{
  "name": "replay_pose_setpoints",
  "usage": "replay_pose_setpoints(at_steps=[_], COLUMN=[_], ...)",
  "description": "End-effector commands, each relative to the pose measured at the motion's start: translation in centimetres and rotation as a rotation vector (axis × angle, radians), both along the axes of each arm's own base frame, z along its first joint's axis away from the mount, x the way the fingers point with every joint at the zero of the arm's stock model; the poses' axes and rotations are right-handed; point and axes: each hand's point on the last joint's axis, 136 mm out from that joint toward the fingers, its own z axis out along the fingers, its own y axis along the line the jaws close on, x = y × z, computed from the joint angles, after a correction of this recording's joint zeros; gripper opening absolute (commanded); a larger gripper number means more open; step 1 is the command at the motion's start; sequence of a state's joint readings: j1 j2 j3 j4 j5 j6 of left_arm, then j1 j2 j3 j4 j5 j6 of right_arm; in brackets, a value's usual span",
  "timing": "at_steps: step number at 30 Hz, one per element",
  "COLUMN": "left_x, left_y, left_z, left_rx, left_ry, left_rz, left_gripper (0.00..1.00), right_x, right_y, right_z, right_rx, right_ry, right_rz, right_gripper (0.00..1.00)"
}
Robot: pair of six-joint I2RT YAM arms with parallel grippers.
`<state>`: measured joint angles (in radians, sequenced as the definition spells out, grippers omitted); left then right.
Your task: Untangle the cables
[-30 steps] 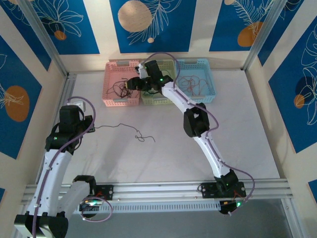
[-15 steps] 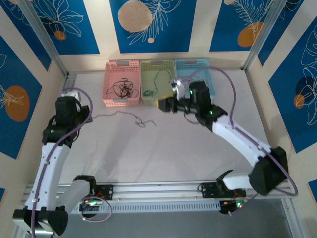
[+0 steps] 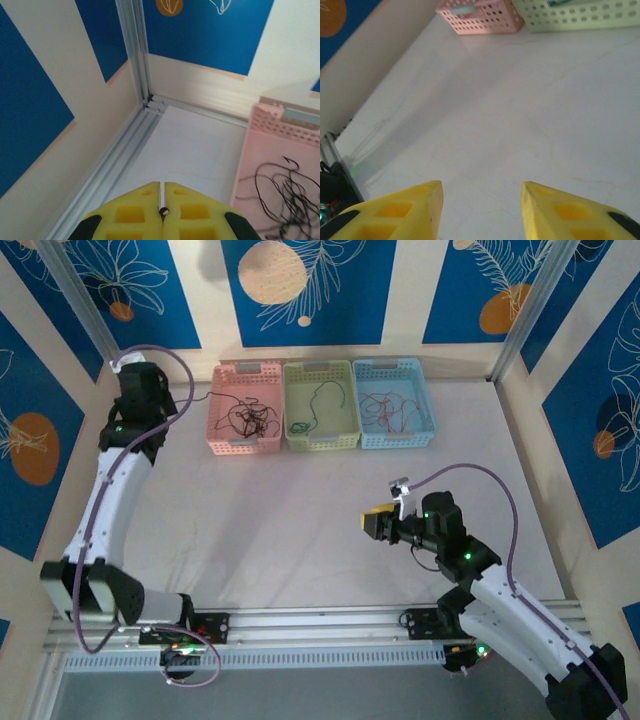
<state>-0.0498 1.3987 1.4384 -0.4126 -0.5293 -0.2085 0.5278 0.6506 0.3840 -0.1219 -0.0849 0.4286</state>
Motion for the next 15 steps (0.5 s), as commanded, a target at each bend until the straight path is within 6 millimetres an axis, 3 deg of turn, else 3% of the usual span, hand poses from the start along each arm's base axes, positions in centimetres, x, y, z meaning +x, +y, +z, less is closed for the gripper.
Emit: replay_pose_setpoints(at_steps=[1, 5, 10, 15], left_x=[2.5, 6.2, 11.5, 18.1], left_y=[1.6, 1.0, -1.1, -4.8], left_z=[2.7, 1.6, -0.8, -3.0], left_rx=[0.081, 0.138, 0.206, 0.298], left_ry=[-0.111, -0.137, -0.136, -0.116], left_rz=[0.093, 0.103, 0.085, 0.029], left_gripper=[0.0, 0.0, 0.0, 0.0], right_x=[-0.4, -0.9, -1.2, -1.4], right_y=[-0.4, -0.4, -0.4, -0.4], right_z=[-1.8, -2.6, -2.5, -2.6], right_rx=[-0.008, -0.021, -0.027, -0.031], right_ry=[0.061, 0.047, 0.004, -0.01], right_rz=[-0.027, -0.024, -0.025, -0.026], right_gripper=[0.44, 0.42, 0.41, 0.4])
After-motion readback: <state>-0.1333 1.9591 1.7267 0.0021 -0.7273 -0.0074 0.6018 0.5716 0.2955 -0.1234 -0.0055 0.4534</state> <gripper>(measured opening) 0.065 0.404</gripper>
